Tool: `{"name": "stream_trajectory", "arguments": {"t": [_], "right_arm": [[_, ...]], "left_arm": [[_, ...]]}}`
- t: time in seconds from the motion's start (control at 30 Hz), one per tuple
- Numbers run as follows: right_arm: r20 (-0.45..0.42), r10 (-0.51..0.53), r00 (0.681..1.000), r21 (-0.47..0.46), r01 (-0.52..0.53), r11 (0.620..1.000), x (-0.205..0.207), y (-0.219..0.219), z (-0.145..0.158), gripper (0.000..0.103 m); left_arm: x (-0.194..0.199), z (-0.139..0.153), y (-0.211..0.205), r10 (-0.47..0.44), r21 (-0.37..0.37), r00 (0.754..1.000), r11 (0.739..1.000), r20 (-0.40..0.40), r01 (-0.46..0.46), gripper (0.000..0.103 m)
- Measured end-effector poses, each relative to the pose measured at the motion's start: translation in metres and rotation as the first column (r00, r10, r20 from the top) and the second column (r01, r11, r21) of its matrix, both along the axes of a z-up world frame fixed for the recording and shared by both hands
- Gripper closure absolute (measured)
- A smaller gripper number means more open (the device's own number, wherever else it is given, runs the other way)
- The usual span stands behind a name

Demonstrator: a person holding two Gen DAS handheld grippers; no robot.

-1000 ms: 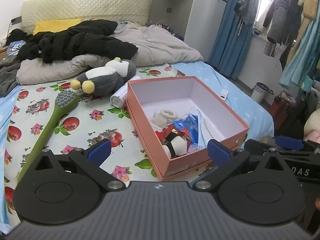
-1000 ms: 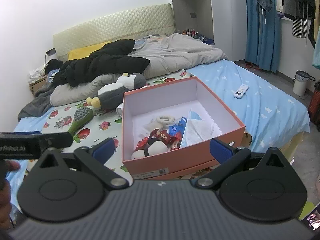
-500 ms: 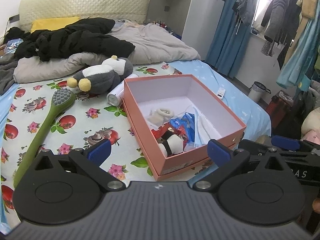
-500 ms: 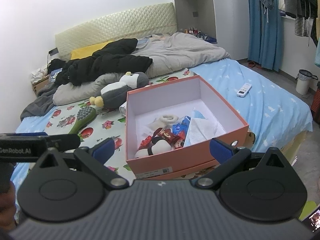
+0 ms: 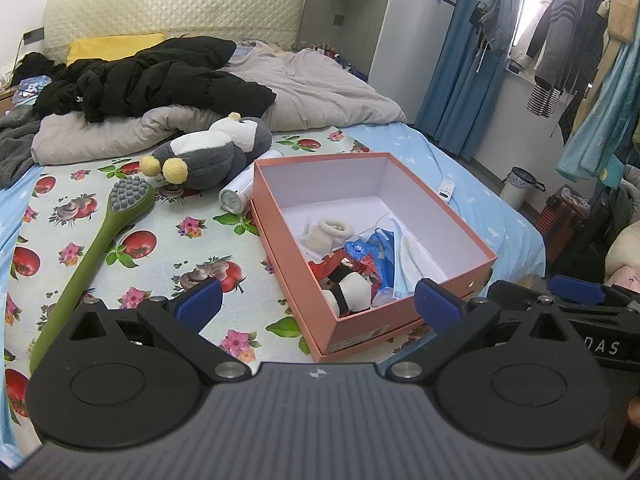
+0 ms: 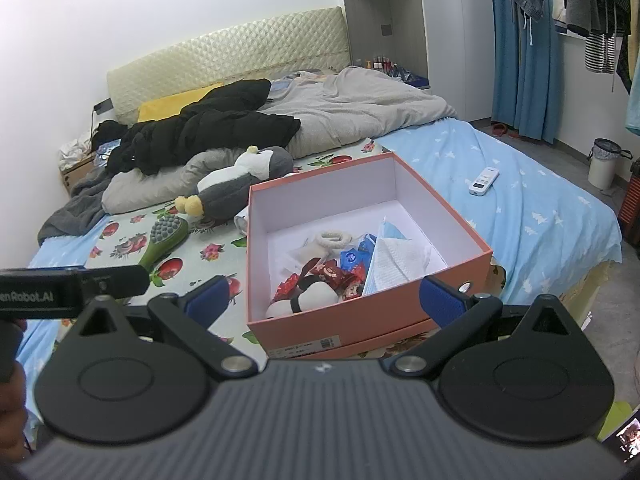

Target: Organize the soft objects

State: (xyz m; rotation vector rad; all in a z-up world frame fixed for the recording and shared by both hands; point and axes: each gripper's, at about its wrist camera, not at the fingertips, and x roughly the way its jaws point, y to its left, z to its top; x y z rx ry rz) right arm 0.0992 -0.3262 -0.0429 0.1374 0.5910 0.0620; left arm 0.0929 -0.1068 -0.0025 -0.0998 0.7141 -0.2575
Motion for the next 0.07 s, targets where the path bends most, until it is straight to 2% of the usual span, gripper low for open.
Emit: {"name": "stream_trajectory", "arguments": {"t": [0.07], "right_arm": [[0.000,0.000,1.000,0.001,0.000,1.000,0.0001,-0.0003,0.0001,0.000]], "left_arm": [[0.0001,0.0004,0.0006,0.002,0.000,1.000,1.000,0.002,-0.002,0.000]]}}
